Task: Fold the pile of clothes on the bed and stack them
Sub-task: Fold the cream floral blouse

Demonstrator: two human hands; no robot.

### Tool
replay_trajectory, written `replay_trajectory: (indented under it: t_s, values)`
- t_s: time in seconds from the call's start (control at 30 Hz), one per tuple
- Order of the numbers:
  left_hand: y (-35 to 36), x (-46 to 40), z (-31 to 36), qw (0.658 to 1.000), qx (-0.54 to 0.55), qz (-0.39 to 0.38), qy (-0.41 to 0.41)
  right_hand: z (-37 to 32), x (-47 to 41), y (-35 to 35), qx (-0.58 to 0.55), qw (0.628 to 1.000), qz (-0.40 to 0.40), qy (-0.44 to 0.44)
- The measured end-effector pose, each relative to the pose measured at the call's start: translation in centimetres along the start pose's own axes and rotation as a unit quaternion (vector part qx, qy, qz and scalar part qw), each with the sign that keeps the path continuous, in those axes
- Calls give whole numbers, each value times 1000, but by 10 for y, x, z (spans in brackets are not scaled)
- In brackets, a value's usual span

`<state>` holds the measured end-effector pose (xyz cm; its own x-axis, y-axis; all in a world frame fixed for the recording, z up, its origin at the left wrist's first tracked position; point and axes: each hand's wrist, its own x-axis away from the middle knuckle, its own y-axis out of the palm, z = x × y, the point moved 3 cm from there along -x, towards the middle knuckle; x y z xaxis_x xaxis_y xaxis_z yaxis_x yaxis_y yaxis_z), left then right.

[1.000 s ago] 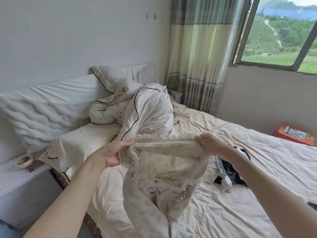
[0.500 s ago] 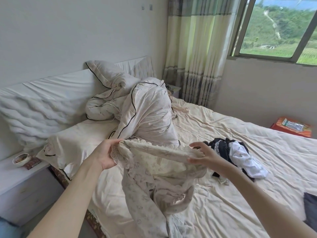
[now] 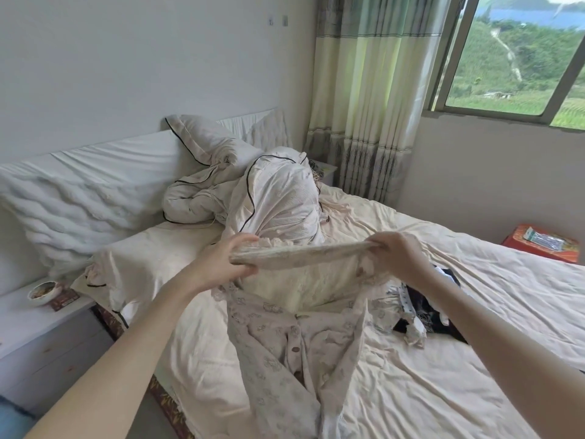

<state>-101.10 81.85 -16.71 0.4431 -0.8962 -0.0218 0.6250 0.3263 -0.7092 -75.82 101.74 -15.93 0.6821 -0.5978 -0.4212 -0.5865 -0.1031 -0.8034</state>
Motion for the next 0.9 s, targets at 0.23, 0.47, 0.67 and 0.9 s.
replay_trajectory:
  t_s: [0.23, 0.47, 0.67, 0.9]
  values:
    - [-82, -28, 98, 966, -65, 223, 115, -47, -81, -99, -54, 978, 200, 12]
    - [-74, -40, 93, 957, 29, 286, 32, -44, -83, -89, -105, 980, 141, 97]
    - [-56, -54, 74, 967, 79, 243, 1, -28, -83, -78, -127, 977, 83, 147]
    - [-44, -60, 64, 980, 109, 166, 23, -25, -73, -67, -169, 965, -44, 197]
